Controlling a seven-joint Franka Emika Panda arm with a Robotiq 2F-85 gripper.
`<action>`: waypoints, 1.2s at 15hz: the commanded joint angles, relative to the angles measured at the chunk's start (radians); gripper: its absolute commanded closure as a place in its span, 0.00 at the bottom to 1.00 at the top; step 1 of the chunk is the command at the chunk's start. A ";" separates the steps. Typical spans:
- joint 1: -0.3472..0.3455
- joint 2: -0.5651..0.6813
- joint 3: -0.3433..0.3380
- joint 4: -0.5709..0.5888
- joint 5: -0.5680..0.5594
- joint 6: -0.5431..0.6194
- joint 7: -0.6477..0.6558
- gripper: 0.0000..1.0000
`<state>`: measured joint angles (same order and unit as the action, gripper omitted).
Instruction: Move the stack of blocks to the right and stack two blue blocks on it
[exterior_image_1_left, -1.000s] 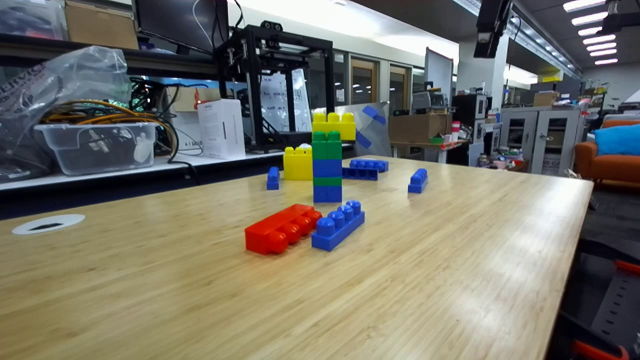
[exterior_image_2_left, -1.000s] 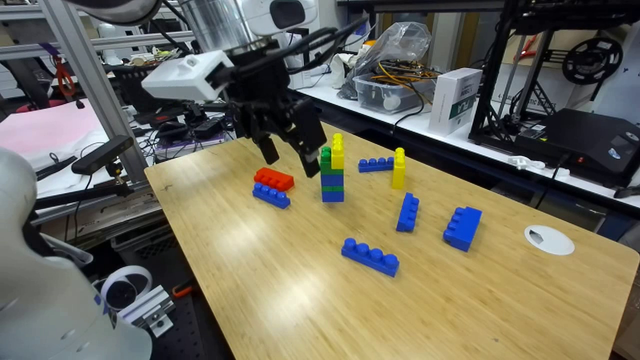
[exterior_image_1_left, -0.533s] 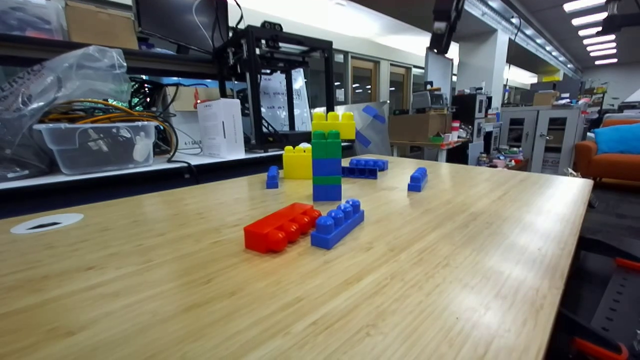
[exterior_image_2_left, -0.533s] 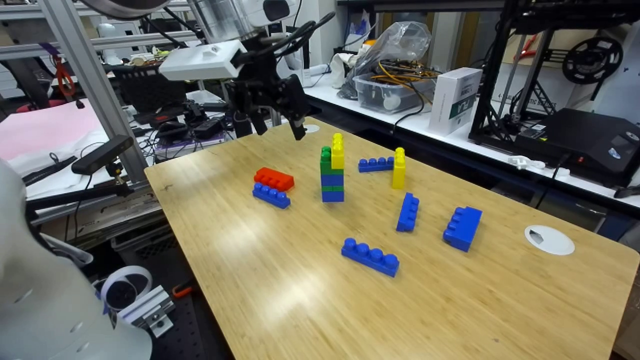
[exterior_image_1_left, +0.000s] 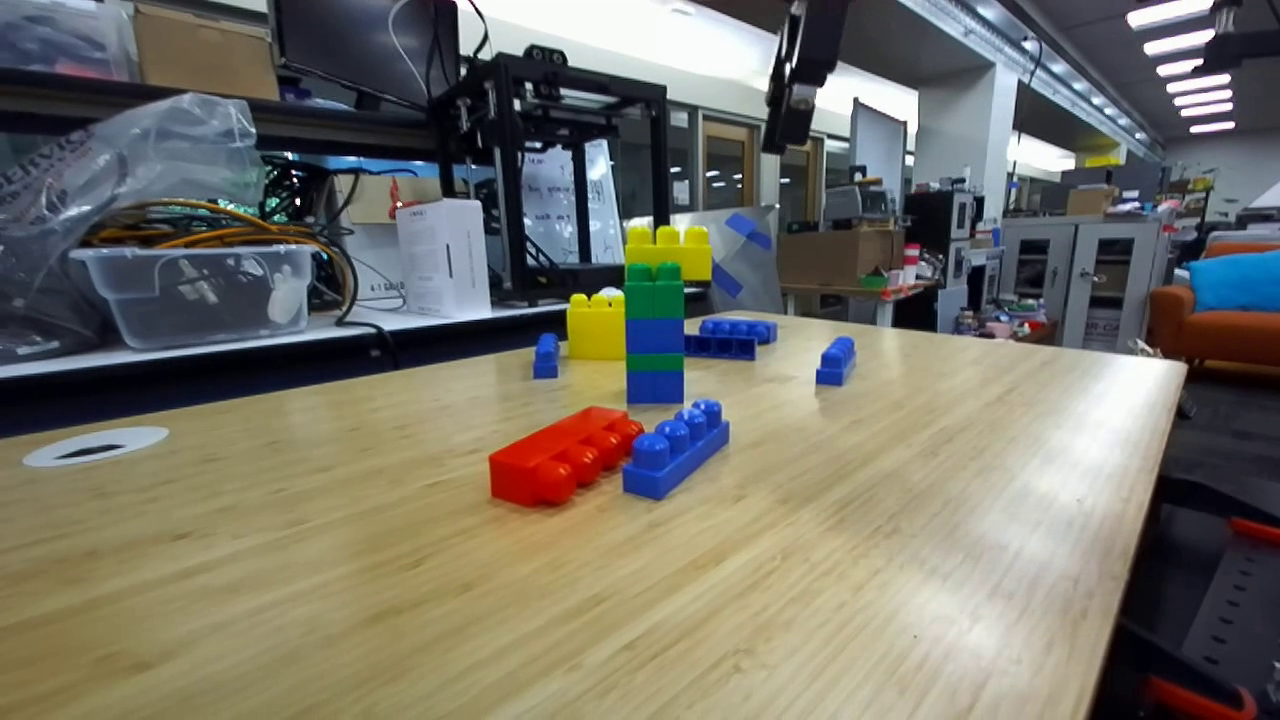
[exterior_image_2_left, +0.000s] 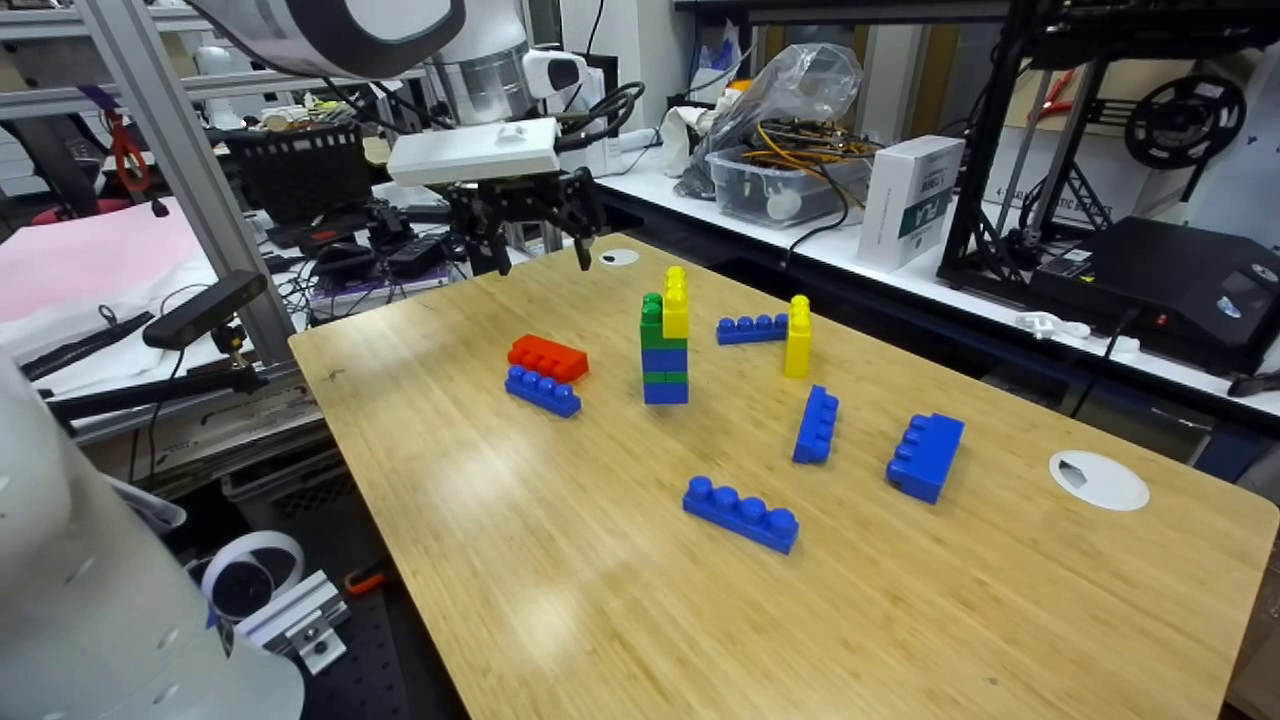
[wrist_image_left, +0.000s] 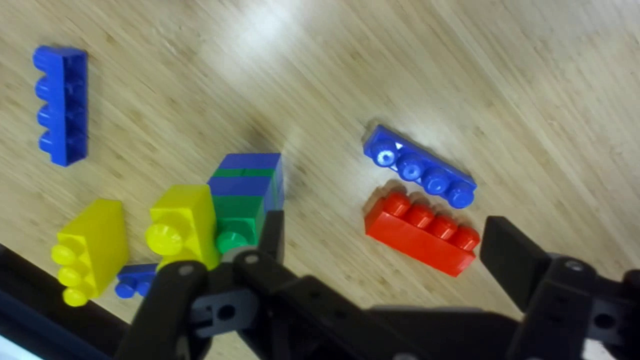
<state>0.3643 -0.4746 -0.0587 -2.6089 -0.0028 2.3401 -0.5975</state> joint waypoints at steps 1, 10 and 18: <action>0.035 0.090 -0.013 0.050 0.064 -0.003 -0.214 0.00; -0.029 0.203 0.050 0.094 0.090 -0.011 -0.545 0.00; -0.035 0.235 0.058 0.115 0.100 -0.016 -0.591 0.00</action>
<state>0.3725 -0.2436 -0.0447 -2.4895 0.0690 2.3108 -1.1523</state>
